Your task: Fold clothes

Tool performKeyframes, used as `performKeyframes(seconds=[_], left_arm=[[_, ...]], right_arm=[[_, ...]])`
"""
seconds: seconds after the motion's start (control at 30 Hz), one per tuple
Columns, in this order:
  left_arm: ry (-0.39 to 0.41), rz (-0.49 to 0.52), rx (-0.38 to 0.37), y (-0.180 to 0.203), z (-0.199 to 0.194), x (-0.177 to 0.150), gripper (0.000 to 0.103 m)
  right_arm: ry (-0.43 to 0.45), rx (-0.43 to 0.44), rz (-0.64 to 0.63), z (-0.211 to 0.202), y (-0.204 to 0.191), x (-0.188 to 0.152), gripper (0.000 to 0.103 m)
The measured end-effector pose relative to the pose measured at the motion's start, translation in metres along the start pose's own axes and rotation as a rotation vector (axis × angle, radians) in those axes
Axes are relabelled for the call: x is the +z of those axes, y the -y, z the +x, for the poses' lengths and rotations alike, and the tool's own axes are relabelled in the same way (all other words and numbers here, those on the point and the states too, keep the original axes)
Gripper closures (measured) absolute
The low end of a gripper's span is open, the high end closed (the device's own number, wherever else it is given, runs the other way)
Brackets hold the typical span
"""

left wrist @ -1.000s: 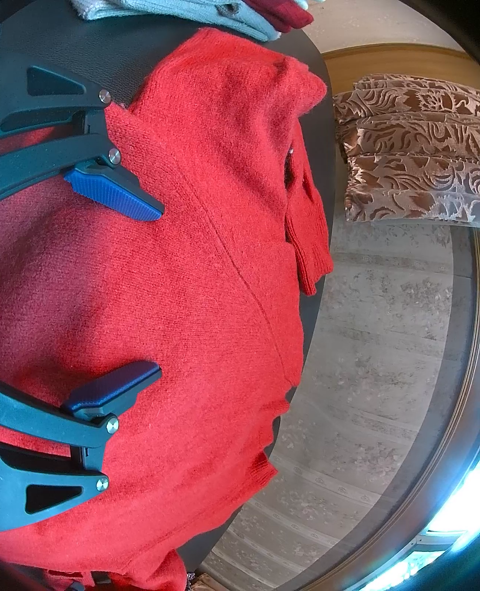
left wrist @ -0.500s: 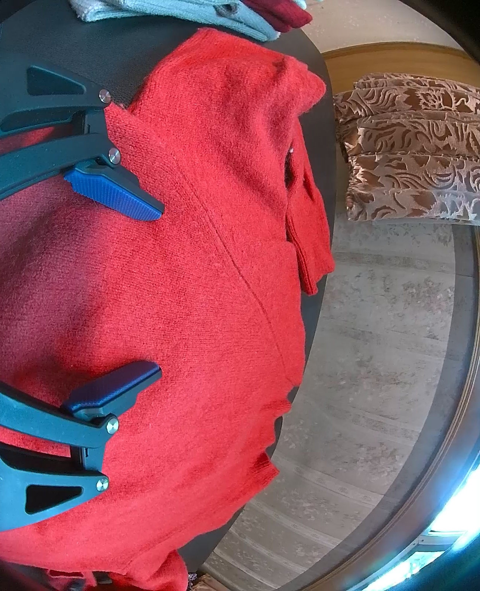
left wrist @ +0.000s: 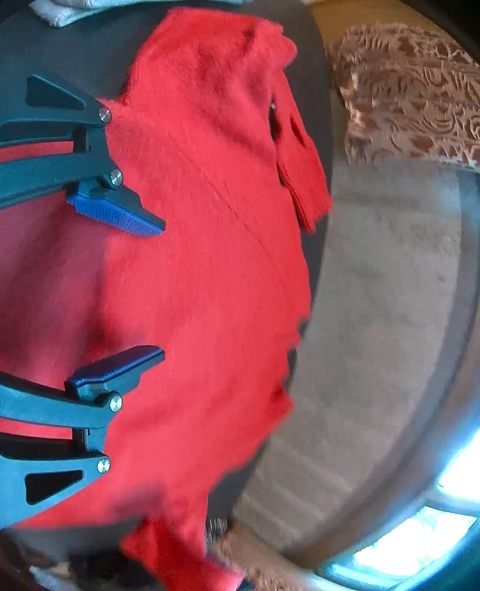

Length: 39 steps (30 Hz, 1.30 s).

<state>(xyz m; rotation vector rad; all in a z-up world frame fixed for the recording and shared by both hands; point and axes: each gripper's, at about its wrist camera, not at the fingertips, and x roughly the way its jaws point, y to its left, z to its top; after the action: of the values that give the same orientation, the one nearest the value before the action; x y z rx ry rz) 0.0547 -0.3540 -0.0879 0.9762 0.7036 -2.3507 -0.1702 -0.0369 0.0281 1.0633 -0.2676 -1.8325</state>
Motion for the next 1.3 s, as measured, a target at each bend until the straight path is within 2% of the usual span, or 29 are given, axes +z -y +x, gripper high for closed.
performKeyframes(seconds=[0.07, 0.17, 0.2, 0.23, 0.27, 0.3, 0.33, 0.4, 0.53, 0.57, 0.67, 0.73, 0.77, 0.8, 0.87, 0.97, 1.0, 1.07, 1.17, 1.23, 1.3], left_arm=[[-0.011, 0.004, -0.028, 0.0, -0.006, -0.002, 0.041], [-0.023, 0.006, -0.082, 0.0, -0.013, -0.008, 0.04], [-0.03, 0.012, -0.101, 0.002, -0.014, -0.01, 0.039], [-0.041, 0.027, -0.111, 0.005, -0.013, -0.012, 0.039], [-0.053, 0.043, -0.12, 0.008, -0.012, -0.015, 0.039], [-0.068, 0.054, -0.13, 0.01, -0.01, -0.018, 0.039], [-0.092, 0.052, -0.146, 0.01, -0.006, -0.021, 0.039], [-0.137, 0.015, -0.189, 0.006, 0.002, -0.026, 0.039], [-0.115, -0.098, -0.244, -0.003, -0.003, -0.026, 0.039], [-0.102, -0.093, -0.246, 0.001, -0.007, -0.025, 0.039], [-0.03, 0.078, -0.193, 0.032, -0.02, -0.024, 0.039], [-0.012, 0.212, -0.17, 0.056, -0.025, -0.024, 0.039], [-0.016, 0.289, -0.168, 0.069, -0.024, -0.024, 0.039], [-0.023, 0.356, -0.166, 0.081, -0.022, -0.024, 0.039], [-0.053, 0.463, -0.172, 0.1, -0.016, -0.027, 0.039], [-0.129, 0.578, -0.159, 0.117, 0.005, -0.031, 0.038], [-0.153, 0.597, -0.146, 0.118, 0.013, -0.031, 0.039], [-0.197, 0.557, -0.115, 0.111, 0.031, -0.026, 0.039], [-0.176, 0.493, -0.129, 0.1, 0.036, -0.021, 0.039], [-0.158, 0.486, -0.108, 0.097, 0.036, -0.02, 0.054], [-0.17, 0.469, -0.094, 0.096, 0.037, -0.016, 0.093]], right_arm=[[-0.05, 0.032, -0.049, 0.021, -0.029, -0.004, 0.093], [-0.127, 0.071, -0.035, 0.056, -0.046, -0.01, 0.088], [-0.15, 0.081, -0.022, 0.066, -0.05, -0.014, 0.081], [-0.172, 0.092, -0.009, 0.076, -0.053, -0.017, 0.064], [-0.178, 0.093, 0.005, 0.083, -0.051, -0.019, 0.055], [-0.17, 0.086, 0.014, 0.087, -0.048, -0.024, 0.041], [-0.167, 0.088, 0.027, 0.089, -0.046, -0.029, 0.034], [-0.173, 0.103, 0.072, 0.09, -0.037, -0.036, 0.03], [-0.153, 0.123, 0.14, 0.078, -0.016, -0.063, 0.022], [-0.148, 0.138, 0.157, 0.074, -0.01, -0.074, 0.022], [-0.13, 0.05, 0.079, 0.071, -0.005, -0.104, 0.021], [-0.134, -0.035, -0.001, 0.074, -0.005, -0.122, 0.021], [-0.147, -0.093, -0.058, 0.079, -0.007, -0.13, 0.021], [-0.139, -0.116, -0.109, 0.082, -0.009, -0.137, 0.021], [-0.113, -0.145, -0.208, 0.085, -0.016, -0.15, 0.018], [-0.126, -0.139, -0.242, 0.088, -0.021, -0.151, 0.008], [-0.128, -0.127, -0.246, 0.088, -0.022, -0.151, 0.006], [-0.125, -0.121, -0.253, 0.086, -0.024, -0.152, 0.004], [-0.115, -0.082, -0.235, 0.08, -0.017, -0.151, 0.002], [-0.104, -0.057, -0.216, 0.077, -0.009, -0.151, 0.001], [-0.101, -0.058, -0.222, 0.077, -0.009, -0.151, 0.0]])
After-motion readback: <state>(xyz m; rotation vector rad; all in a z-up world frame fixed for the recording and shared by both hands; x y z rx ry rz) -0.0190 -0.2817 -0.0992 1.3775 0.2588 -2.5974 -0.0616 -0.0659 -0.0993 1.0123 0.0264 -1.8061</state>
